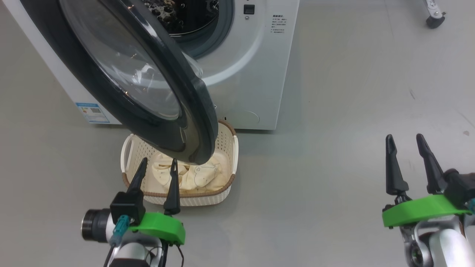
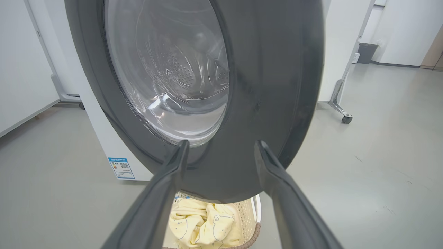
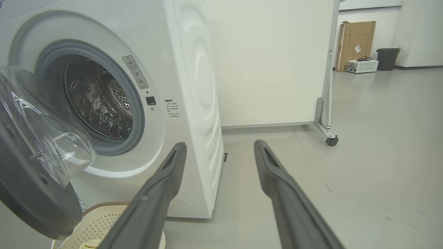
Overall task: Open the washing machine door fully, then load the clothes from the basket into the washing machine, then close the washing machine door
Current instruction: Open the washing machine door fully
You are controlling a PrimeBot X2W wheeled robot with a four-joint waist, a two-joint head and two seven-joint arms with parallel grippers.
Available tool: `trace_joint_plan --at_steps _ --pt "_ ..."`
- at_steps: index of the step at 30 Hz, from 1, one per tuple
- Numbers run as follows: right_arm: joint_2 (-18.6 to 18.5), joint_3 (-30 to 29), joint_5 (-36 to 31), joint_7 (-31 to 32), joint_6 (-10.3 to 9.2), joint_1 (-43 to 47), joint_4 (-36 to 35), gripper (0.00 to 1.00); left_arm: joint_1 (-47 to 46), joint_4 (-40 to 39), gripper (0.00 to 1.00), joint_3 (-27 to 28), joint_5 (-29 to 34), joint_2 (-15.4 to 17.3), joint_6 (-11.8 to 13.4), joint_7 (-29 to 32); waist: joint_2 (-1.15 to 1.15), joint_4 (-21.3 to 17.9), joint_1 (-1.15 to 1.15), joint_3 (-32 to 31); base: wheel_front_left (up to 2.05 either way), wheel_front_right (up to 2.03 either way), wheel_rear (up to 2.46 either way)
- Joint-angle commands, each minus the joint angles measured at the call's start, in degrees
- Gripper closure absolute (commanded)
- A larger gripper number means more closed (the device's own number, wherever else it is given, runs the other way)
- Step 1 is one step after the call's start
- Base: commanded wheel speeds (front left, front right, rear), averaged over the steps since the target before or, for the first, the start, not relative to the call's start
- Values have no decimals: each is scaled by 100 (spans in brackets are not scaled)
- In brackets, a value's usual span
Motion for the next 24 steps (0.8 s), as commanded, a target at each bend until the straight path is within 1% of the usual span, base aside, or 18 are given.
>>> trace_joint_plan --at_steps 1,8,12,24 --pt "8 33 -112 -45 21 -36 -268 0 -101 -156 0 221 71 73 -5 -55 0 -13 1 -30 0 0 0" --pt "112 -129 -357 59 21 462 -619 0 -15 -163 0 275 62 71 -27 -55 0 -40 1 -117 0 0 0" --pt "124 -131 -312 132 21 639 -705 0 20 -169 0 289 72 71 -29 -55 0 -62 1 -141 0 0 0" --pt "127 -132 -200 206 21 707 -718 0 21 -144 0 285 58 68 -37 -55 0 -83 1 -147 0 0 0"
